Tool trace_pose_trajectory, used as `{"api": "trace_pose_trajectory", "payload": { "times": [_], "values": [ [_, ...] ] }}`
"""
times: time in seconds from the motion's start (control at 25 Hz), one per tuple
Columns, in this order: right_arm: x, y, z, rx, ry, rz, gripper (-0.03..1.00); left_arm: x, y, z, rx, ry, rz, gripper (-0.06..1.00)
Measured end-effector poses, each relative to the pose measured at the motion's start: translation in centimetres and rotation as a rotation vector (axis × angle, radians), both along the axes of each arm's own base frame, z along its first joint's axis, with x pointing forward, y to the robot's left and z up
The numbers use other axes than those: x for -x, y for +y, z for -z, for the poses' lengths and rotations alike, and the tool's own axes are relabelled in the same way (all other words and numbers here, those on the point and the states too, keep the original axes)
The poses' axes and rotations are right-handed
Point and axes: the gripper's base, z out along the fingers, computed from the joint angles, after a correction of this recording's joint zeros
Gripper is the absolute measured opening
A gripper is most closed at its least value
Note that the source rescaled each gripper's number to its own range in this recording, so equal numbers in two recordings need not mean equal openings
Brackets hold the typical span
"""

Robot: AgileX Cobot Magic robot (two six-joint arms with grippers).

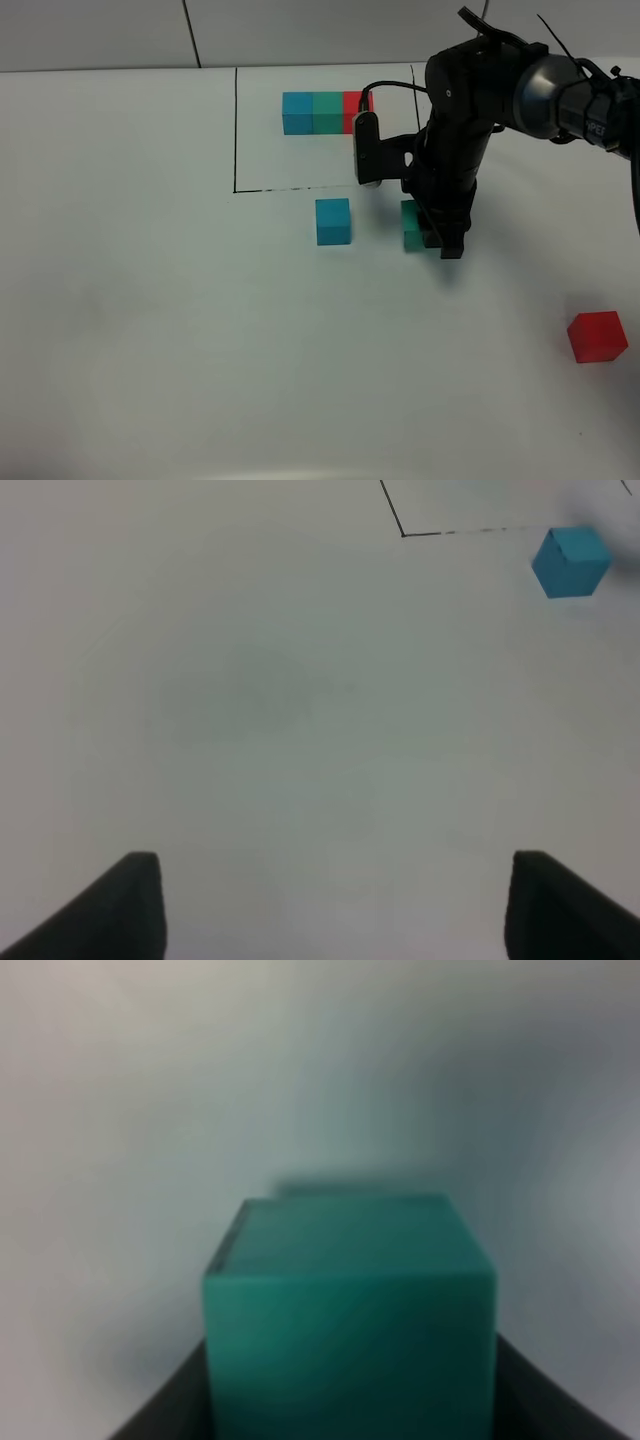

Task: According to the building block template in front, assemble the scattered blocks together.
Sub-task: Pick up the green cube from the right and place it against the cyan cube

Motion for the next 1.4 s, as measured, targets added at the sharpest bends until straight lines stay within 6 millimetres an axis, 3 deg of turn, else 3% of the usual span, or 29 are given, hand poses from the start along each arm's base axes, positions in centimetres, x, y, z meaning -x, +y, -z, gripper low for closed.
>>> {"api": "trace_pose_trajectory", "payload": {
  "times": [0.44, 0.72, 1.12, 1.4],
  "values": [
    [-0.4, 0.2, 1.4, 0.015, 0.018, 0.016, 0.03, 0.0, 0.0, 0.0, 0.000, 0.000, 0.000, 0.65],
    [-1.8, 1.8, 0.1, 0.004, 0.007, 0.052, 0.03, 0.0, 0.0, 0.0, 0.000, 0.000, 0.000, 0.65],
    [-3.1, 4.7, 1.6, -0.032, 0.025, 0.038, 0.03, 0.0, 0.0, 0.0, 0.000, 0.000, 0.000, 0.65],
    [-3.4, 5.0, 2.3, -0.031, 0.048, 0.042, 0.03, 0.0, 0.0, 0.0, 0.000, 0.000, 0.000, 0.65]
  ]
}}
